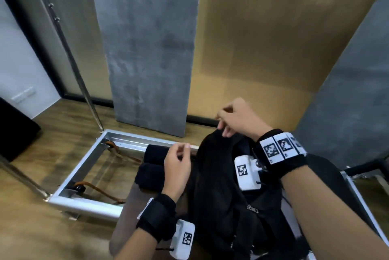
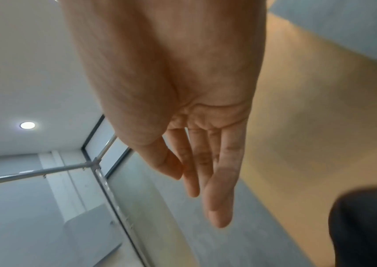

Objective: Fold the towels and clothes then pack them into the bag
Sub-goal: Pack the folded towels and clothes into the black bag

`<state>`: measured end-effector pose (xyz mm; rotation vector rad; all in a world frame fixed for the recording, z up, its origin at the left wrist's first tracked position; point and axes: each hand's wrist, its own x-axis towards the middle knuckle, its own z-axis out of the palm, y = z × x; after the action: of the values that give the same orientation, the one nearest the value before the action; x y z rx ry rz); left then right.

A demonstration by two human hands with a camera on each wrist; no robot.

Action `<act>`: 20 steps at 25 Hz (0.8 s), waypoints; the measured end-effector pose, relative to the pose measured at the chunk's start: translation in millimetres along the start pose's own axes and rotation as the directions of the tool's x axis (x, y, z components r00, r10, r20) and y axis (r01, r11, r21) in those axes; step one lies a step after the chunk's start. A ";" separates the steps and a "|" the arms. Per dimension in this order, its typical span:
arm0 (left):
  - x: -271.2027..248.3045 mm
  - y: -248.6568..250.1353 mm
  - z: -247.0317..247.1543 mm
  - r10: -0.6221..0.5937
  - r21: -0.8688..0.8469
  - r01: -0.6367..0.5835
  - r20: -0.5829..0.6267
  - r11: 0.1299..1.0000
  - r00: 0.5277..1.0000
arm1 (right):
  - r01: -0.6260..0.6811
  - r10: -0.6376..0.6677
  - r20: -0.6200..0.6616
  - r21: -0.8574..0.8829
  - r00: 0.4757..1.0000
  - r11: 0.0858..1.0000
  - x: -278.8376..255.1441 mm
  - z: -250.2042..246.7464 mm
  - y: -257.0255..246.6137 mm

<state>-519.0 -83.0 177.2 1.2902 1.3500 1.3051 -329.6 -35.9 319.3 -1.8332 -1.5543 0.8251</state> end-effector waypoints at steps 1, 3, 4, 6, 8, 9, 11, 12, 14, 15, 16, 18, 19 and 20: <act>4.4 -19.8 -17.9 -0.115 -0.030 0.114 -0.062 0.993 0.991 | 0.039 -0.041 0.046 0.040 0.998 0.998 -1.5 28.2 -7.7; 7.3 -64.3 -49.6 -0.311 -0.041 0.308 -0.119 0.950 0.943 | 0.094 -0.087 0.163 -0.038 0.983 0.995 -2.1 91.7 -7.1; 5.6 -86.3 -61.7 -0.386 -0.036 0.384 -0.119 0.923 0.915 | 0.110 -0.077 0.231 -0.133 0.970 0.985 -2.3 122.1 0.2; -0.4 -121.8 -76.6 -0.516 -0.043 0.515 -0.111 0.856 0.849 | 0.117 0.005 0.343 -0.332 0.939 0.936 -5.2 170.0 18.8; -5.6 -147.1 -86.3 -0.616 -0.084 0.610 -0.095 0.788 0.782 | 0.118 0.079 0.389 -0.458 0.918 0.881 -8.6 204.7 34.1; -7.9 -154.9 -88.7 -0.650 -0.112 0.642 -0.072 0.759 0.756 | 0.131 0.093 0.391 -0.508 0.916 0.851 -10.5 216.2 40.0; -11.1 -160.6 -91.2 -0.697 -0.173 0.686 -0.004 0.707 0.717 | 0.168 0.099 0.386 -0.600 0.917 0.782 -13.1 232.3 48.8; -13.0 -160.2 -91.5 -0.709 -0.197 0.700 0.030 0.687 0.704 | 0.169 0.114 0.386 -0.624 0.915 0.763 -14.5 238.4 52.0; -17.0 -155.7 -91.8 -0.710 -0.194 0.706 0.060 0.681 0.701 | 0.116 0.170 0.405 -0.592 0.898 0.797 -18.4 248.3 58.0; -19.5 -153.3 -92.5 -0.706 -0.175 0.703 0.052 0.689 0.706 | 0.068 0.197 0.422 -0.536 0.885 0.841 -21.6 254.0 62.0; -22.1 -150.4 -92.8 -0.702 -0.158 0.698 0.038 0.699 0.711 | 0.023 0.207 0.434 -0.468 0.876 0.884 -25.1 258.3 66.4; -28.4 -142.6 -93.6 -0.696 -0.166 0.689 0.021 0.706 0.718 | -0.029 0.191 0.458 -0.337 0.868 0.941 -31.2 261.8 70.3; -31.6 -137.5 -94.5 -0.697 -0.194 0.687 0.024 0.700 0.717 | -0.038 0.171 0.470 -0.278 0.866 0.960 -33.8 260.9 69.2; -33.5 -131.9 -95.2 -0.701 -0.244 0.685 0.028 0.686 0.712 | -0.043 0.147 0.477 -0.222 0.866 0.974 -36.2 258.5 66.1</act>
<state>-624.3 -119.2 54.1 0.4617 1.4700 0.9203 -492.9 -69.4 107.7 -1.9566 -1.9312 1.3017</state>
